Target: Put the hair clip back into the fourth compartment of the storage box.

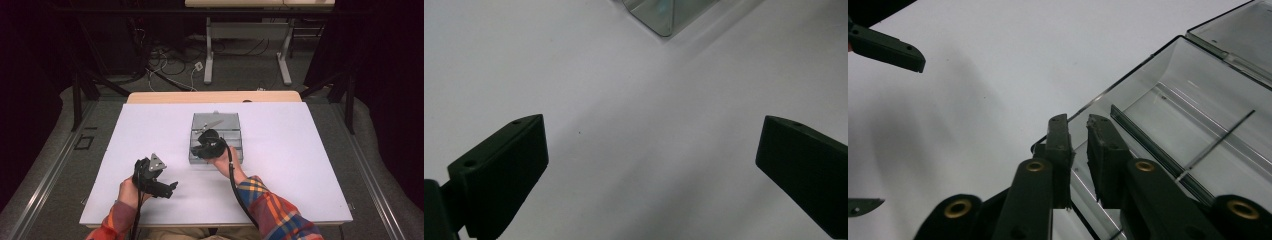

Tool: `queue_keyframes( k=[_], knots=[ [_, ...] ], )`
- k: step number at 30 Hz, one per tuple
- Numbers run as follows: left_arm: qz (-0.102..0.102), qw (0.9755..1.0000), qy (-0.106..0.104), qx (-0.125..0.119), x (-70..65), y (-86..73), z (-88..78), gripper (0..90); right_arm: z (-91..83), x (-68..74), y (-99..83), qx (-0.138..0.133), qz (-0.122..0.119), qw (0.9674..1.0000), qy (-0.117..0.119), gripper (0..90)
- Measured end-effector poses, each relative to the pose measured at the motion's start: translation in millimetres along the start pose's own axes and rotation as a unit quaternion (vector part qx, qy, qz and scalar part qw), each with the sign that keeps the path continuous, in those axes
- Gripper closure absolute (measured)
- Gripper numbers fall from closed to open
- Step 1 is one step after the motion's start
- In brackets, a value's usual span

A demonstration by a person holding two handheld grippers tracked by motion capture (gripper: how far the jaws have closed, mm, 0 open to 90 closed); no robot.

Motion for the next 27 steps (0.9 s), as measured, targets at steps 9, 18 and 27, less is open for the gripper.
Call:
queue_keyframes(
  k=[9,18,27],
  knots=[
    [-0.003,1.0000,0.002,-0.002,-0.6,-0.1,-0.5,0.5,-25.7,-10.6,-11.1,-0.009,0.003,0.9999,-0.008,63.9],
    [-0.003,1.0000,0.003,0.000,0.1,-0.7,0.1,0.5,-51.5,-23.2,-27.0,-0.004,0.005,1.0000,-0.006,48.3],
    [-0.004,1.0000,0.006,0.003,-0.3,-2.2,-1.6,0.5,-72.0,-33.2,-47.2,-0.003,0.009,0.9999,-0.014,36.5]
  ],
)
Point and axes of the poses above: each handheld gripper's, and its own axes: z roughly forward along the jaws, y roughly out of its top, x roughly to its left, the point moved 7 cm from there along z, roughly forward along the jaws, and after that the axes turned 5 degrees about y, right-handed, at the moved point
